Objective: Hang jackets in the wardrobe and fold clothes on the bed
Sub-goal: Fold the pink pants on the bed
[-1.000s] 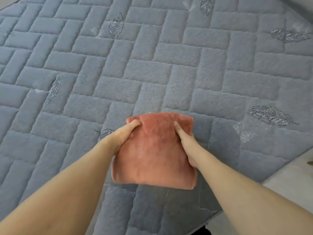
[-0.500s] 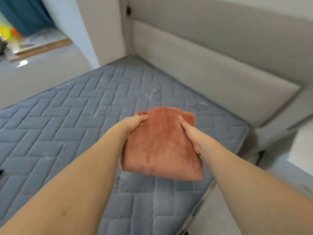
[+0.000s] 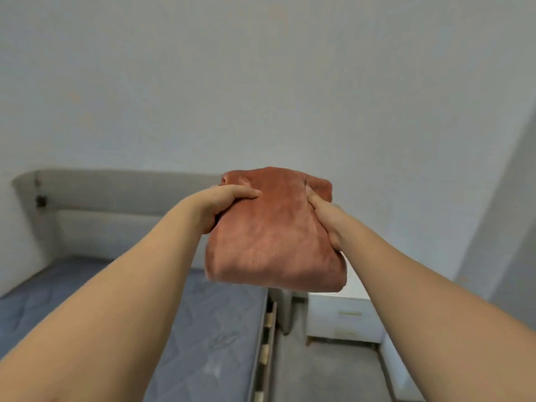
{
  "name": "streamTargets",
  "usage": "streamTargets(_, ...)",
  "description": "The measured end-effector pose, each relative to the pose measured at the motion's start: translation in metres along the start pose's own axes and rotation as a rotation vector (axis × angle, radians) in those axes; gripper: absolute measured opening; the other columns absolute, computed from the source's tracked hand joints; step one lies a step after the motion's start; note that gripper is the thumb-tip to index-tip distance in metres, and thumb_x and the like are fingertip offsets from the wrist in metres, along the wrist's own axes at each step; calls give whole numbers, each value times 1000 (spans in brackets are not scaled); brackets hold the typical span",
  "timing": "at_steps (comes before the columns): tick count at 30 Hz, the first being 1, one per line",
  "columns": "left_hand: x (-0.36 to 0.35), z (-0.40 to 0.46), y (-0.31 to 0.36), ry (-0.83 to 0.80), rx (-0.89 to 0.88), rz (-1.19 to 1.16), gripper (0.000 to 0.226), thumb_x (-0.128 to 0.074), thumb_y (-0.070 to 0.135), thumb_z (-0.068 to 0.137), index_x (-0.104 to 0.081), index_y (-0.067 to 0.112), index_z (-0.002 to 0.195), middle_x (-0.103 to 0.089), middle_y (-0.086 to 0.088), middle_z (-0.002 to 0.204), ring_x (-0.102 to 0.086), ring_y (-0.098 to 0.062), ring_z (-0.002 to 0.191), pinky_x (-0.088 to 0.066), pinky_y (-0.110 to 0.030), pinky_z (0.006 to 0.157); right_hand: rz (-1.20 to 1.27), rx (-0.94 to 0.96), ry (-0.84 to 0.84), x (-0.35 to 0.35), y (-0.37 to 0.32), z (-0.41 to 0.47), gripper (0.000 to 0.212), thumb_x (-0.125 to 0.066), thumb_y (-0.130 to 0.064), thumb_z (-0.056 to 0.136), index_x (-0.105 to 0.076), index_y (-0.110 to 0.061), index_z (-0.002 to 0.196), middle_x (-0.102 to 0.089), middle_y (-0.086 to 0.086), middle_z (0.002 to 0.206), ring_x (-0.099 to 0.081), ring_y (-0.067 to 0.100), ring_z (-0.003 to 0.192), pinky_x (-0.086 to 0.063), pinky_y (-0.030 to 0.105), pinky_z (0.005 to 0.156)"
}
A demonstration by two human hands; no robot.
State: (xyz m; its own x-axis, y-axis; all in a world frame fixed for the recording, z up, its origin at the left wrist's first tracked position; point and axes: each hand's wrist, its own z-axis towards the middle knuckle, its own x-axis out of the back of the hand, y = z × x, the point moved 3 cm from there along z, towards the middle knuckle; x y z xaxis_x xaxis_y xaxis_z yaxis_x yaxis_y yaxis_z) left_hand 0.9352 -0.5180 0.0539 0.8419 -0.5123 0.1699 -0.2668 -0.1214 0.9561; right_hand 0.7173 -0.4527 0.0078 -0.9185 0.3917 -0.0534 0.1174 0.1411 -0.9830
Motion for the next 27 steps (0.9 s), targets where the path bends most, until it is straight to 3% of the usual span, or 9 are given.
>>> streamTargets(2,-59,6,38,-94,-64,28,65,-85,35,67,-63,13,124,-74,-10,106,-73,-29,93,-56,-38,76,26,42,81,66,-27,-23,70,-61,-68,81,-65,-12,122,-74,7,104,-72,23,93,-58,35,81)
streamTargets(7,-236,12,119,-326,-201,107,62,-83,36,67,-65,11,121,-74,-11,104,-72,-30,92,-57,-40,79,79,128,348,242,-75,-93,68,-62,-69,79,-66,-15,120,-75,7,101,-73,24,90,-58,33,70)
streamTargets(11,-383,6,173,-497,-307,153,63,-82,39,66,-65,13,120,-74,-10,104,-73,-31,91,-56,-43,80,109,224,579,375,-100,-158,67,-62,-67,81,-65,-15,123,-74,8,106,-71,26,96,-55,43,90)
streamTargets(16,-544,-16,226,-717,-409,208,51,-79,42,72,-68,17,115,-75,-6,101,-74,-26,88,-54,-37,72,155,321,787,508,-120,-236,65,-63,-64,83,-63,-15,126,-72,6,109,-70,23,98,-56,40,87)
streamTargets(19,-622,-24,252,-814,-463,208,47,-77,39,75,-67,16,115,-76,-5,98,-74,-23,85,-55,-32,66,163,325,913,572,-126,-265,77,-64,-69,78,-57,-16,133,-68,6,118,-65,26,107,-50,47,99)
streamTargets(27,-790,-9,305,-1015,-593,244,47,-78,39,74,-69,16,114,-75,-6,105,-72,-26,96,-52,-42,90,188,367,1180,706,-137,-291,88,-63,-76,72,-53,-17,136,-68,6,118,-65,28,106,-49,48,100)
